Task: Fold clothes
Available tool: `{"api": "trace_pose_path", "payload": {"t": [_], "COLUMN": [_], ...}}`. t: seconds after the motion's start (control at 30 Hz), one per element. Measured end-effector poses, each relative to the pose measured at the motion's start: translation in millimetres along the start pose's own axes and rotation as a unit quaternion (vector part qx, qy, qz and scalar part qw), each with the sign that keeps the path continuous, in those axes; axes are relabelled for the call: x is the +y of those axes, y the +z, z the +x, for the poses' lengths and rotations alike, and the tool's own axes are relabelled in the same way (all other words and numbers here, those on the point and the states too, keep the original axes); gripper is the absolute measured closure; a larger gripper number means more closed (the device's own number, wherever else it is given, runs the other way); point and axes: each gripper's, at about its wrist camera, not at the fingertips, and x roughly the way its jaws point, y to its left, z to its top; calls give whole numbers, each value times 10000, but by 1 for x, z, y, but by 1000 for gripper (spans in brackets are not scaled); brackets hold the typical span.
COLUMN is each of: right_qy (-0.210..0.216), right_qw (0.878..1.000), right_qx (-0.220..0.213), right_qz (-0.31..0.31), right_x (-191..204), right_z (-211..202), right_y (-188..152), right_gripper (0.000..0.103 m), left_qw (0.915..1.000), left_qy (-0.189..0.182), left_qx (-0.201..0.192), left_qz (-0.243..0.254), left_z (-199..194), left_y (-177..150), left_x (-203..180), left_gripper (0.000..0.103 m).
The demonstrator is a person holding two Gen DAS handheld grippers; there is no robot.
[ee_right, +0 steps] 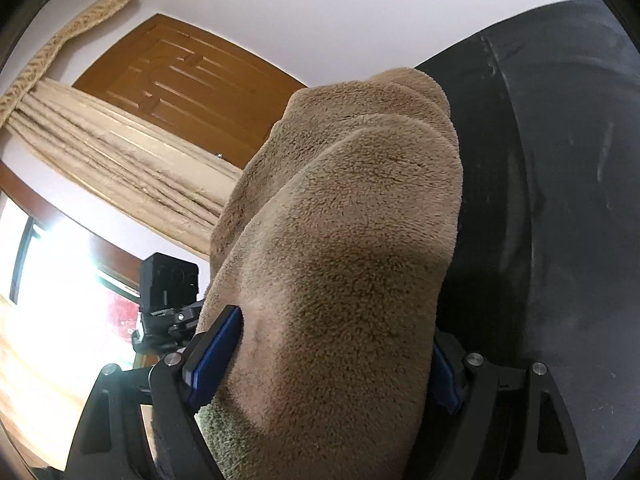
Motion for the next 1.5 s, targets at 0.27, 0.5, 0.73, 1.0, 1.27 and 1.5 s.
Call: {"api": "trace_pose_path", "payload": {"t": [0.27,0.5,0.73,1.0,1.27,1.5], "right_qy": [-260,-404,-773,-1034,-1518,-1926], "right_qw": [9986,9956,9870,9777,9582,9374], "right_qx": [-291,-734,-1092,-1659,-2372,-2895], "right_qz": [-343,-426,-890,-771,-504,-207], "right_x": [16,38,62,44,7,-35], "right_z": [-2,-20,-66,-151,-260,-353], "right_y": [-11,-21,-33,-49,-75,-91], "right_gripper": [45,53,53,53,53,53], "left_qw": [9995,9999,9996,9958,9850,9725], "left_qy": [-130,-107,36,64,-149,-283], "left_qx": [127,-49,123,473,964,1273], "left_qz": [-248,-117,239,779,1422,1927], "left_z": [3,-3,19,81,176,260], "left_y": [-1,-3,-17,-25,-41,-51], "left_x": [5,-8,-60,-146,-250,-335], "left_gripper": [25,44,46,46,46,46]}}
